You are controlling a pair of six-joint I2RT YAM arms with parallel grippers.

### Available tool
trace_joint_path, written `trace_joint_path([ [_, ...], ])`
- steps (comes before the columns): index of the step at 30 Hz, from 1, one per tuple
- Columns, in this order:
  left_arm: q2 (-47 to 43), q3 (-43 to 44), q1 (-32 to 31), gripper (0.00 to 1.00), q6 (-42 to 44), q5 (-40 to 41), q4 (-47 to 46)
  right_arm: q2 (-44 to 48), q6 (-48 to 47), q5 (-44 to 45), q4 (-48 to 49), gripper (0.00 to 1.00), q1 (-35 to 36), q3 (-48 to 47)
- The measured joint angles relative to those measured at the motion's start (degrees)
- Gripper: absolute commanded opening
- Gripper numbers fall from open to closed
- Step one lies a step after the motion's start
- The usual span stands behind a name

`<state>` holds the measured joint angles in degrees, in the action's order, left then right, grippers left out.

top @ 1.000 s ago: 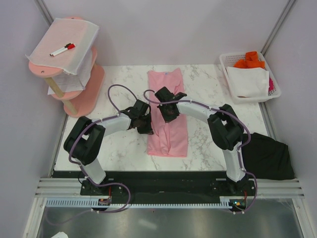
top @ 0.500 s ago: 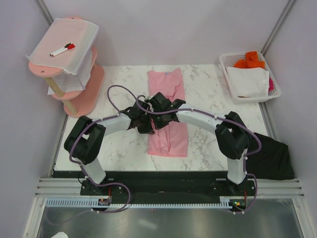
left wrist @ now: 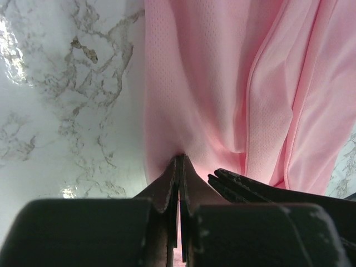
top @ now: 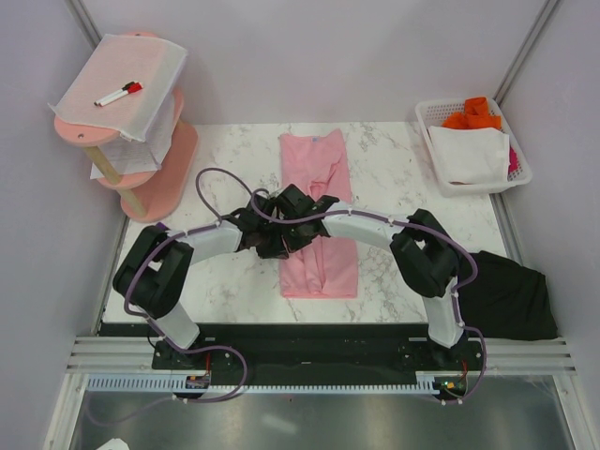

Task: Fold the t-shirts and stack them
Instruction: Rotate the tshirt 90 degrees

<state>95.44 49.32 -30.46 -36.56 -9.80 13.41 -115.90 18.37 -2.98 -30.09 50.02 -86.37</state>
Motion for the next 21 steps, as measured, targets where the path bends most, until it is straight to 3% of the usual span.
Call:
trace_joint_path([
  [21,-1.46,-2.62,0.42,0.02,-1.57,-0.33,-2.32,-1.62,0.02,10.88,-3.76,0.00,0.52,1.84],
])
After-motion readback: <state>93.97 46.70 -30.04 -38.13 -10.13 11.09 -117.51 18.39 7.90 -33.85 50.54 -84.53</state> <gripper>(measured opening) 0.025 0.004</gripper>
